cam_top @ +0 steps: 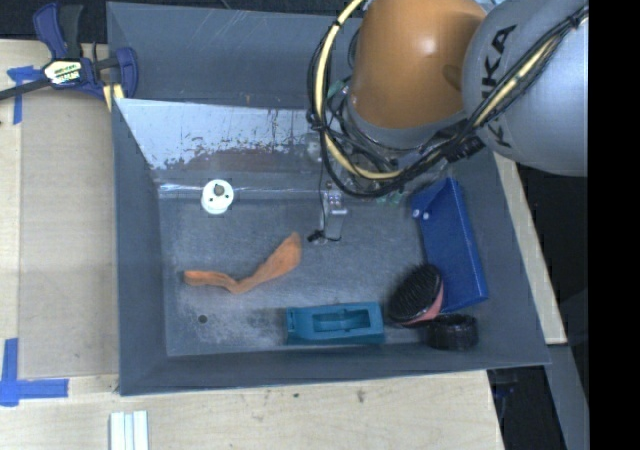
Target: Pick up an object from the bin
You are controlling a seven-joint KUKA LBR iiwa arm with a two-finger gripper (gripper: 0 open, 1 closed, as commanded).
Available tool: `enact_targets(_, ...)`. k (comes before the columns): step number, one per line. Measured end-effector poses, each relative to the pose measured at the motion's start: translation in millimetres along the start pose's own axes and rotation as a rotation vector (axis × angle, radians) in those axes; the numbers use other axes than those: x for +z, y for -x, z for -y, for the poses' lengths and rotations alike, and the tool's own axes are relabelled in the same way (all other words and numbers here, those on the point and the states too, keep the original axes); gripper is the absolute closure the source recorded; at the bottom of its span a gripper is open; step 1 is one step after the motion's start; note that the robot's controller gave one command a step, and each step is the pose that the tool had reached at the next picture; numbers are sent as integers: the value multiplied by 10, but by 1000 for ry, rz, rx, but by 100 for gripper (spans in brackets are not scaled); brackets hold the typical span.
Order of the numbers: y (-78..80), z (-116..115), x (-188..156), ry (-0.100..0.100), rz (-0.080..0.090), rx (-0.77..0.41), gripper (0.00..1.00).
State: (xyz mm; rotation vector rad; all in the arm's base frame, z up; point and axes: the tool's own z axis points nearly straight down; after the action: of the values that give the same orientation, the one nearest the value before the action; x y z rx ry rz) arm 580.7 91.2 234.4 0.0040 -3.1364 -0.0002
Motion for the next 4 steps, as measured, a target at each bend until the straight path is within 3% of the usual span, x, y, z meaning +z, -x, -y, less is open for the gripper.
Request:
enact_targets(1, 13, 5, -51, 1, 9, 2, 0)
enact_targets(2, -126, -65, 220, 0, 14, -74, 0)
enact_targets(3, -303, -197, 743, 0, 10, -256, 0)
enact_targets(4, -356, -144, 1166, 0, 9, -237, 0)
